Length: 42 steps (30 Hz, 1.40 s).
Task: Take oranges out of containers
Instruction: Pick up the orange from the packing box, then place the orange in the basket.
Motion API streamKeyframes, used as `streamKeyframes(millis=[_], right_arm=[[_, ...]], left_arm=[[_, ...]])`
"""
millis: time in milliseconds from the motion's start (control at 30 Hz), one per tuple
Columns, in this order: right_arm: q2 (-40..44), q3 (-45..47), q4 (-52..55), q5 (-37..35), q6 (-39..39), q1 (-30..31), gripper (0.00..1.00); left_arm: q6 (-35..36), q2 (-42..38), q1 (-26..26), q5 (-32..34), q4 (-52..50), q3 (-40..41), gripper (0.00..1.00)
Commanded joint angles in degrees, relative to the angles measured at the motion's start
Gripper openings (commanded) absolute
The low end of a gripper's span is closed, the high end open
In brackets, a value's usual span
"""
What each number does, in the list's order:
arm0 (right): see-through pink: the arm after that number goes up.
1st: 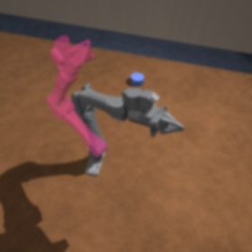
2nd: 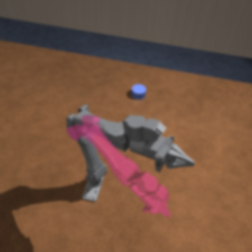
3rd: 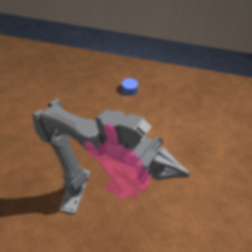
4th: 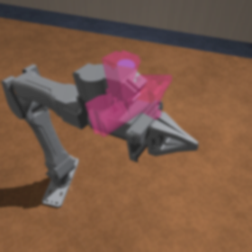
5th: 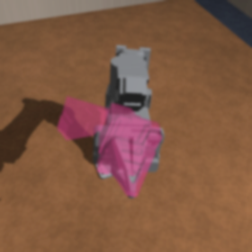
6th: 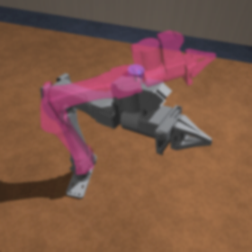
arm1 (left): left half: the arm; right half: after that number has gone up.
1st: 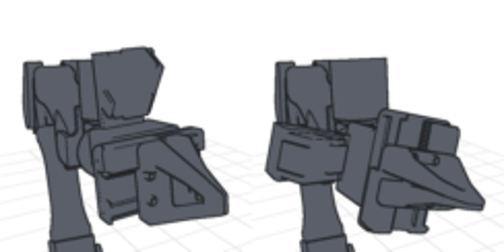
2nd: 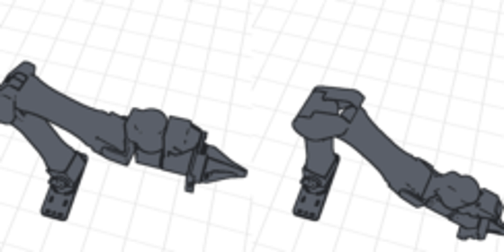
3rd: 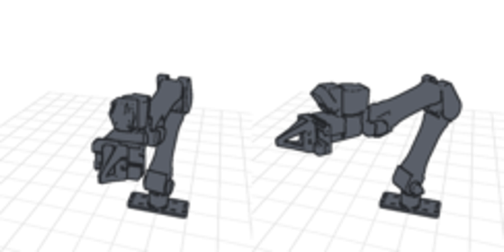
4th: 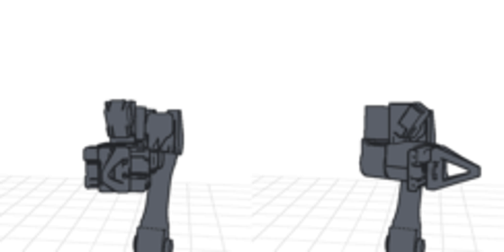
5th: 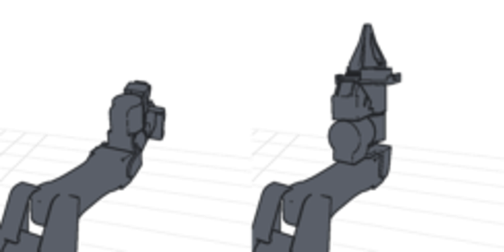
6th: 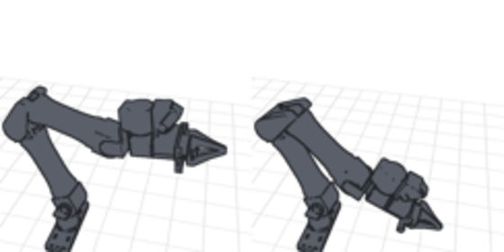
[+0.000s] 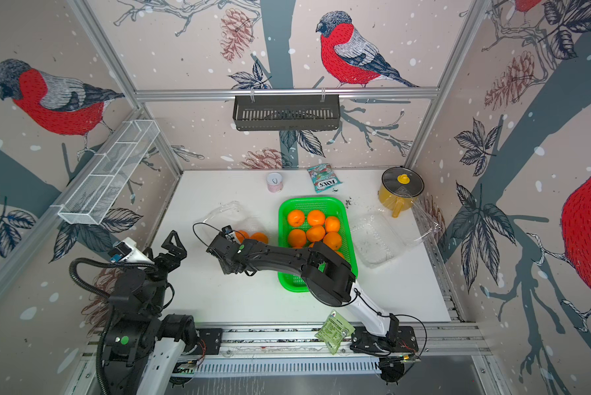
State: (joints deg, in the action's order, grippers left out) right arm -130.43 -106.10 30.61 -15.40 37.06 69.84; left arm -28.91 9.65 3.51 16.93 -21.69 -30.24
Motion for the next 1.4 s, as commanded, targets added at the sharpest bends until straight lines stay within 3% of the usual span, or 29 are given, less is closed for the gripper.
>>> streamKeyframes(millis=[0, 100, 300, 600, 833, 1100, 1233, 1367], right_arm=[[-0.86, -1.09, 2.62, -0.74, -1.35, -0.35, 0.79], [-0.78, -1.21, 2.97, -0.95, -1.93, -0.86, 0.78], [2.24, -0.70, 3.23, -2.64, -4.01, -1.11, 0.68], [17.79, 4.50, 1.51, -5.86, -9.96, -0.41, 0.64], [39.61, 24.94, 3.47, -8.46, -5.10, -1.91, 0.63], [61.34, 51.03, 2.19, 1.90, 2.92, -9.73, 0.64], [65.76, 56.81, 2.38, 7.66, 2.40, -15.07, 0.65], [62.58, 57.49, 4.18, 9.74, -0.20, -17.04, 0.65]], left_arm=[[0.72, 0.09, 0.01, -0.83, 1.86, 0.22, 0.98], [0.86, 0.15, 0.01, -1.17, 2.04, 0.35, 0.98], [0.91, 0.28, 0.01, -1.69, 2.17, 0.41, 0.98], [0.81, 0.66, 0.01, -4.99, 2.82, 0.68, 0.98], [1.12, 2.72, 0.01, -6.30, 2.42, 0.10, 0.98], [0.70, 2.79, 0.01, -6.39, 2.40, 0.20, 0.98], [0.51, 2.14, 0.01, -6.19, 2.03, 0.25, 0.98], [0.45, 2.01, 0.09, -6.27, 1.92, 0.29, 0.97]])
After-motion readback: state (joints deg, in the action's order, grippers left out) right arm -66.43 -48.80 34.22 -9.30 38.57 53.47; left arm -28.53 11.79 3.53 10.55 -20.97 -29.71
